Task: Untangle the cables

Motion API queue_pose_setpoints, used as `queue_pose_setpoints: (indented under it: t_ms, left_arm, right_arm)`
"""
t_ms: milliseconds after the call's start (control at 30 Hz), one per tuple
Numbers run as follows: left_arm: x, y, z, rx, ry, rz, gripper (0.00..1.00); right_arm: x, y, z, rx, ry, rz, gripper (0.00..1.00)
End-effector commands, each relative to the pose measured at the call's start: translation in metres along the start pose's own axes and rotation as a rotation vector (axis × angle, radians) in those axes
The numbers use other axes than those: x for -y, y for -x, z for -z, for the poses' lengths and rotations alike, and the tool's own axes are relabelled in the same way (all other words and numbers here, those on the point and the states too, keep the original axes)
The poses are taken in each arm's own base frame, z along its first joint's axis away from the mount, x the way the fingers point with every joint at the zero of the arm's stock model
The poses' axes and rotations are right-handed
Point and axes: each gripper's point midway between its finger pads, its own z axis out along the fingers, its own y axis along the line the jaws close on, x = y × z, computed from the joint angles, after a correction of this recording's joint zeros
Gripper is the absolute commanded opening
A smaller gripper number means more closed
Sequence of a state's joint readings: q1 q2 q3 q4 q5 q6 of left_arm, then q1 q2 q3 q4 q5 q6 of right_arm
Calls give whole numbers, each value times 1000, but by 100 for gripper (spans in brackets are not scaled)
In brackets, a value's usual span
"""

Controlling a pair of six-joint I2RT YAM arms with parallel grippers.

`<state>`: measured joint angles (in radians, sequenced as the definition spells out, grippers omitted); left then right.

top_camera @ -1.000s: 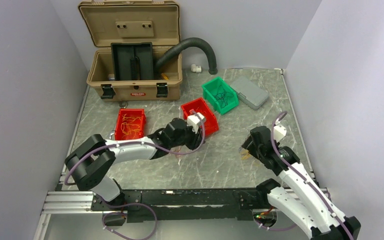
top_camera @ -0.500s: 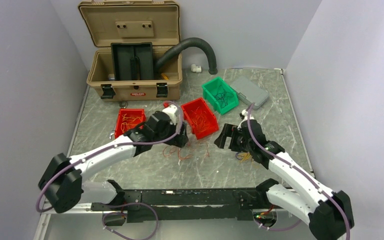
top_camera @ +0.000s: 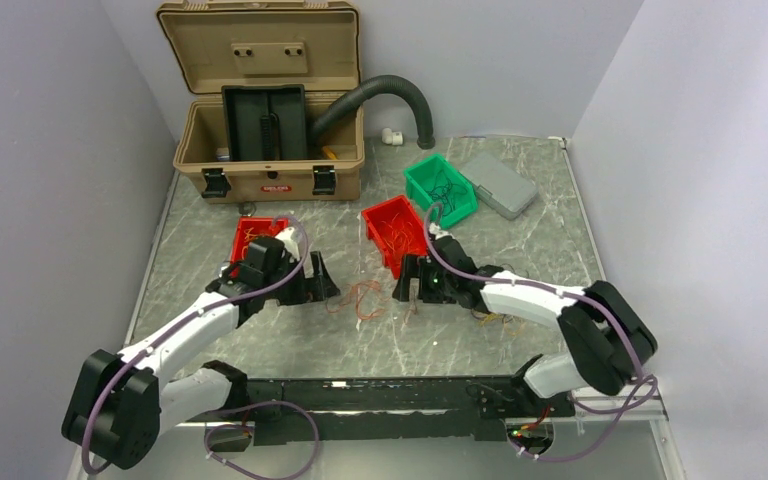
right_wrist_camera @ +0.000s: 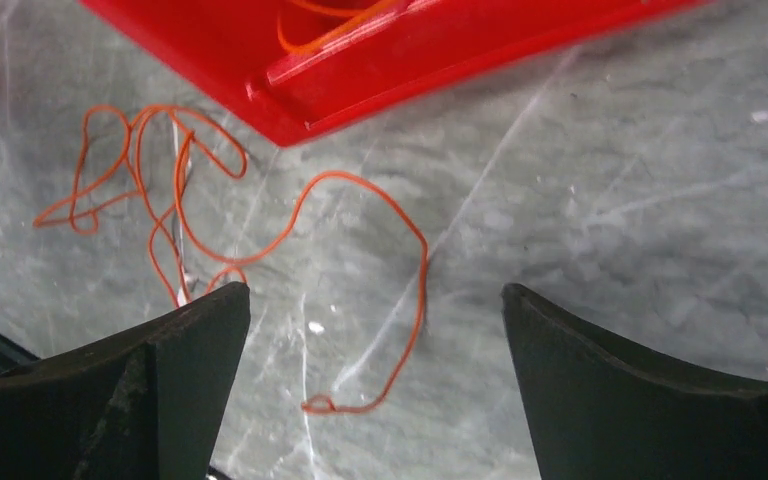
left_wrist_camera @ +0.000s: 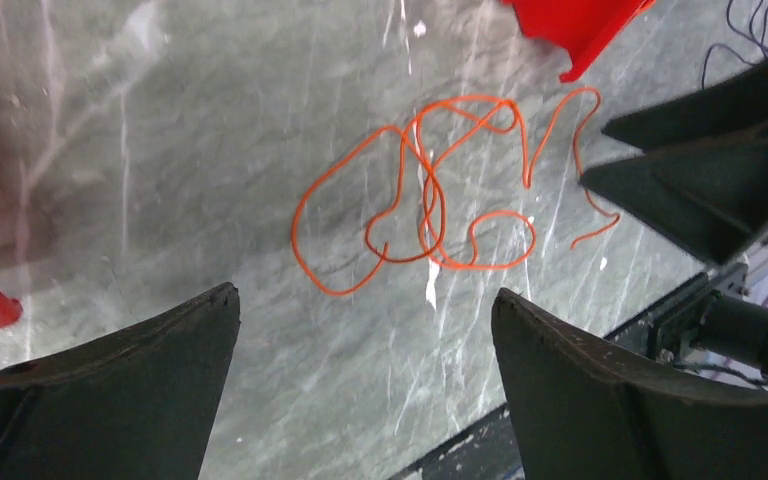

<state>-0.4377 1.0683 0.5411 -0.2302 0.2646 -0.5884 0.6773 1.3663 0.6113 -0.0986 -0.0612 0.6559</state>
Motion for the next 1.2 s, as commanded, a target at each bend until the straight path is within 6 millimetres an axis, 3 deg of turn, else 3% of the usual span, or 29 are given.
queue_pose_setpoints:
  t_ms: [0,133,267,400,533,767,900,1067,1167]
  left_arm:
    - [22,5,9,15,-133,21,98]
    - [15,1,8,10,-129,40,97]
    - [20,-11,1,-22,-197,91,85]
    - [11,-17,-2,-6,-171,104,77]
    - [4,-29,-16,-49,-182,127,55]
    - [-2,-30,-35,-54,-183,124,44]
    - [-4,-28,-43,-68,-179,102,28]
    - [-9,-27,-47,-81,-154,73,0]
    - [-11,-27,-47,-83,-142,58,0]
  right_arm:
    - [-49,35,-20,80,129,-18,100]
    - [-75,24,-39,28,134,25,100]
    - [-89,14,-54,-1,88,61,100]
    - [-85,7,-63,-17,-93,132,100]
    - [-90,-2,-70,-43,-87,117,100]
    - [-100,0,-72,-46,-79,93,100]
    - [-105,-1,-76,-57,-70,95,96]
    - [-112,-1,-85,-66,-70,109,94]
    - [-117,-1,-92,-71,-68,120,82]
